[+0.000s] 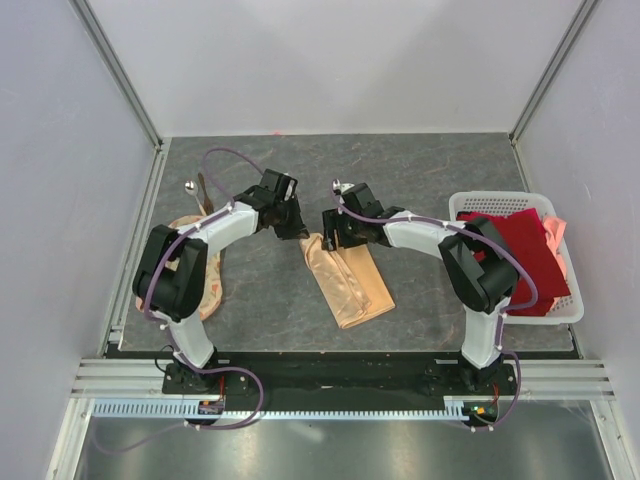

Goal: Fold the napkin into a case and place the utensils inside
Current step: Fold the lower triangle-folded napkin at the center of the board.

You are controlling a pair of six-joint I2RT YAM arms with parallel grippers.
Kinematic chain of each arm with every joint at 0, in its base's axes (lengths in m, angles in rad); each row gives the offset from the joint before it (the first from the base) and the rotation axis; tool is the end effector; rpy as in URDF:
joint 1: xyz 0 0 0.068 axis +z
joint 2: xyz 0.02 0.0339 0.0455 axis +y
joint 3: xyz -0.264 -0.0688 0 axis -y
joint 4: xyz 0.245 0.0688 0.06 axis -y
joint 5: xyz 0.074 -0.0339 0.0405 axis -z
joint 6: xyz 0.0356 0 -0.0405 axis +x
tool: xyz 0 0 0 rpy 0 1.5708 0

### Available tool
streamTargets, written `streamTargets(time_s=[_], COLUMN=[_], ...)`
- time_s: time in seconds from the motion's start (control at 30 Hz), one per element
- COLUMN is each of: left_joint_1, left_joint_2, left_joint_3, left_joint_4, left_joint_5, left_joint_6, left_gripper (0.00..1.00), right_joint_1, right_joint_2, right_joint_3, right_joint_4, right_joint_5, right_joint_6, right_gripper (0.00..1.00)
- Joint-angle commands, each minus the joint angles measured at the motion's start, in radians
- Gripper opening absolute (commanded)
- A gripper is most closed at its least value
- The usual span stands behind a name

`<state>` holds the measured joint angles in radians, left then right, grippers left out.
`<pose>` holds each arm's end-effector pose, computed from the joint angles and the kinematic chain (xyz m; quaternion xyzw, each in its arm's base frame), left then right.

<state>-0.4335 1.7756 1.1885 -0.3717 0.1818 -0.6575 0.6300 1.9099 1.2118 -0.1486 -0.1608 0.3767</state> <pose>0.3363 -0.1627 0.1970 -0.0790 0.9467 -0.2297 0.2115 0.3250 0.2440 0.1692 -0.1460 0.9211 0.2361 0.2730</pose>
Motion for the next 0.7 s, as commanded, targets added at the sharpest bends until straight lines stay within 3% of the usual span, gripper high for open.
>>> streamTargets(time_s=[0.0,0.07,0.2,0.3,0.43,0.67], left_joint_1=[-0.01,-0.017,-0.033,-0.044,-0.05,-0.051], left_joint_2=[0.036,0.05,0.094,0.126,0.16,0.085], left_joint_3=[-0.007,-0.004,0.011,0.042,0.057,0.04], left_joint_4=[0.091,0.1,0.125,0.128,0.134,0.137], left_joint_5=[0.039,0.042,0.05,0.054,0.067,0.059], left_joint_6=[-0.053,-0.059,-0.071,-0.073,-0.08,-0.082], left_gripper=[0.02,0.02,0.02,0.02,0.02,0.02], right_joint_1=[-0.023,-0.036,-0.055,-0.064,-0.064,-0.066], right_joint_2=[0.028,0.044,0.067,0.063,0.02,-0.144], right_joint_3=[0.048,0.057,0.069,0.066,0.054,-0.07], right_joint_4=[0.044,0.056,0.064,0.063,0.052,-0.005], right_joint_5=[-0.026,-0.045,-0.086,-0.105,-0.126,-0.137], right_joint_6=[-0.001,0.007,0.019,0.033,0.05,0.056], right_gripper=[0.65,0.59,0.37,0.32,0.35,0.62])
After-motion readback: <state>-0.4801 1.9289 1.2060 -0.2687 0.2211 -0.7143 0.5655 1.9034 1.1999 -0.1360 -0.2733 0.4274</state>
